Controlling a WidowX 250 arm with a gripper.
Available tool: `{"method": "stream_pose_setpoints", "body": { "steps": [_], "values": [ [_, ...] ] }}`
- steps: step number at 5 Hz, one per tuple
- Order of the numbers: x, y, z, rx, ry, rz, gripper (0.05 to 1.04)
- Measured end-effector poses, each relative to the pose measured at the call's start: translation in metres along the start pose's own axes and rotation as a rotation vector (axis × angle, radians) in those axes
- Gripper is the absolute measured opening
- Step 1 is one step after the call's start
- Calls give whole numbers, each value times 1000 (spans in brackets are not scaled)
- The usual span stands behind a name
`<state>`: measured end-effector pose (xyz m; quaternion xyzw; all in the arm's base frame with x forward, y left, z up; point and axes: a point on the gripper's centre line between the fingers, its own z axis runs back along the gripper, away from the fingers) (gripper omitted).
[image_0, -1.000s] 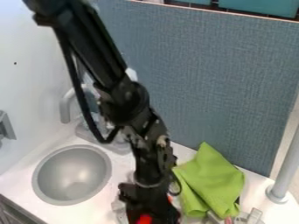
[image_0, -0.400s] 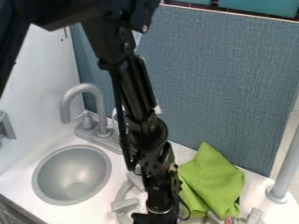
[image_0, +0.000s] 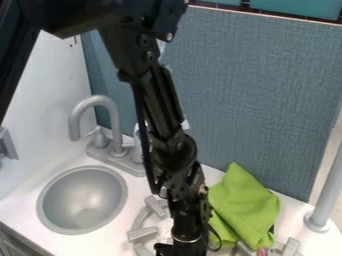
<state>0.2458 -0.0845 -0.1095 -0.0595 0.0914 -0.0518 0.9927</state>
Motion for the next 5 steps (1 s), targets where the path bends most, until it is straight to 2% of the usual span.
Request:
{"method": "stream_pose_setpoints", "body": {
  "steps": [1,2,3,4,5],
  "values": [
    [-3,0,0,19,5,5,1000],
    [-2,-1,27,35,-56,26,1000],
    [-7,-10,80,98,-145,-7,1001],
    [-16,-25,124,151,-182,-71,1001],
    [-20,-42,147,160,-224,-167,1001]
  ]
}}
